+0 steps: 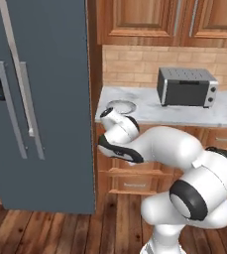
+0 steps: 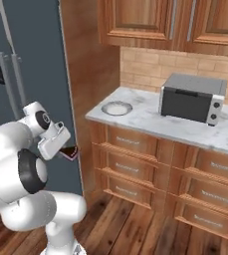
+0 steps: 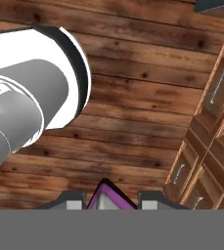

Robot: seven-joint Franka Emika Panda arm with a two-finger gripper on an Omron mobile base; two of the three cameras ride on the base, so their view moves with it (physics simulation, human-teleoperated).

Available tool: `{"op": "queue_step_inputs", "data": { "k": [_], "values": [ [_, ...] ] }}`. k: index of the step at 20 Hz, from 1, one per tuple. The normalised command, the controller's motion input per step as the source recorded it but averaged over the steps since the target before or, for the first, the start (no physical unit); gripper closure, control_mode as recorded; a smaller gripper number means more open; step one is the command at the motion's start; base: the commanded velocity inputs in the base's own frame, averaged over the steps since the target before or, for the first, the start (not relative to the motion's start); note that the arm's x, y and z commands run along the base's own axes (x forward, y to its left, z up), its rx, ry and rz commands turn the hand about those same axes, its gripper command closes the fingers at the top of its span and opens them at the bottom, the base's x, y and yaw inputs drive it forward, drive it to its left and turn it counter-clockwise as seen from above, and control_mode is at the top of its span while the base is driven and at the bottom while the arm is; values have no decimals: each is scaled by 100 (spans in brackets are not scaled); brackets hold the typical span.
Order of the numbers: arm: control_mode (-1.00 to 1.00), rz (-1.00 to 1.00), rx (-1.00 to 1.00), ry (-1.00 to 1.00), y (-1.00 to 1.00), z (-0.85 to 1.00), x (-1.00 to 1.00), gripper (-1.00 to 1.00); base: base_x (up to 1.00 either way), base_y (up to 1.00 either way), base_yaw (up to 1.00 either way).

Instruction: Take the baked cake out of the oven and place it on the plate for cooling. Then close the oven door.

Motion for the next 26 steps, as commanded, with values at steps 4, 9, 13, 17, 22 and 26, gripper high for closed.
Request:
{"op": "queue_step_inputs", "data": {
  "k": [4, 9, 13, 17, 22, 26],
  "values": [
    [100, 0, 0, 0, 0, 0, 0, 100, 87, -21, -14],
    [100, 0, 0, 0, 0, 0, 0, 100, 87, -32, -7],
    [100, 0, 0, 0, 0, 0, 0, 100, 69, -33, -3],
    [100, 0, 0, 0, 0, 0, 0, 100, 50, -28, 0],
    [-100, 1, 19, 2, -21, 4, 57, 100, 0, 0, 0],
    [-100, 14, 15, 0, -5, 0, 65, 100, 0, 0, 0]
  ]
}}
